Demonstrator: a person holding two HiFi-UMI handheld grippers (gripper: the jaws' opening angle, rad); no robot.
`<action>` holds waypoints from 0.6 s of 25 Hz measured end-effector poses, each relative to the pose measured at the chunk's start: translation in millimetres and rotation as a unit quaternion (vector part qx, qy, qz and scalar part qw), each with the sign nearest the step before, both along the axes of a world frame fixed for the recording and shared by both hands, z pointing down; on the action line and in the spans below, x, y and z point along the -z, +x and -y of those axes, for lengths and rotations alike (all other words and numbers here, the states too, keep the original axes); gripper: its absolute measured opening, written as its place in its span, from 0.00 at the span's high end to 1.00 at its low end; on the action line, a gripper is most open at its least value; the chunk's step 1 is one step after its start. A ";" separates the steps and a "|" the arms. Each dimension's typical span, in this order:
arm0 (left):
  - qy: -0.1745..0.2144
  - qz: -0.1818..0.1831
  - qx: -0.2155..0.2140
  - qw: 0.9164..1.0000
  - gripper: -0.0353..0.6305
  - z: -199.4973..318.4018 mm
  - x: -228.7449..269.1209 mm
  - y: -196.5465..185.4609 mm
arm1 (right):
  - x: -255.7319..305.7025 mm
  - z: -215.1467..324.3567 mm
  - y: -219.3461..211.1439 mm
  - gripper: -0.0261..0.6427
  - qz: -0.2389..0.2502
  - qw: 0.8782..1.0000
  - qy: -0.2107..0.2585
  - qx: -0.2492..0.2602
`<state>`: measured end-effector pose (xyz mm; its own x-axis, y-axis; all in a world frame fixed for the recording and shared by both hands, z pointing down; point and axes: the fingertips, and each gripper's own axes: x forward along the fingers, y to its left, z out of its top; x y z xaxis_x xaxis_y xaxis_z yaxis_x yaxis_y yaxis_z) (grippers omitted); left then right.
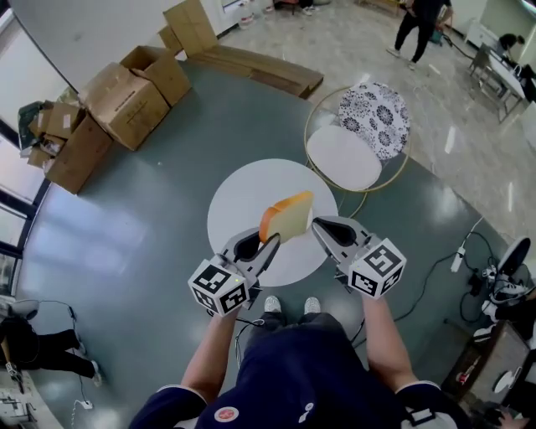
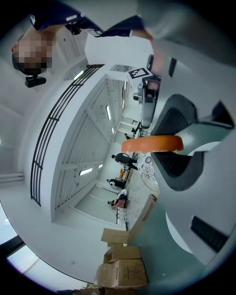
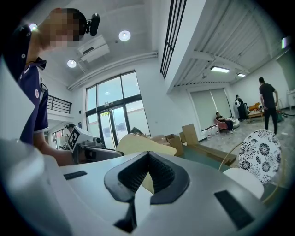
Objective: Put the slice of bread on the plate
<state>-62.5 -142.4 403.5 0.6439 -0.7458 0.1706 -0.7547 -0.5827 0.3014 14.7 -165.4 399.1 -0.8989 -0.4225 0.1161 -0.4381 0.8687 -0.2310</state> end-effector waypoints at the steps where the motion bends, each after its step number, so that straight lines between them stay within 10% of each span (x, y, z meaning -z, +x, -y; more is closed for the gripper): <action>1: 0.000 -0.001 -0.005 1.000 0.80 2.4 0.8 -1.2 | 1.1 1.8 -1.4 0.95 -0.001 1.000 0.000 -0.004; 15: -0.031 -0.005 -0.044 0.999 0.80 17.6 -28.8 -9.6 | -13.7 11.9 -9.7 0.95 -0.009 0.999 -0.013 -0.042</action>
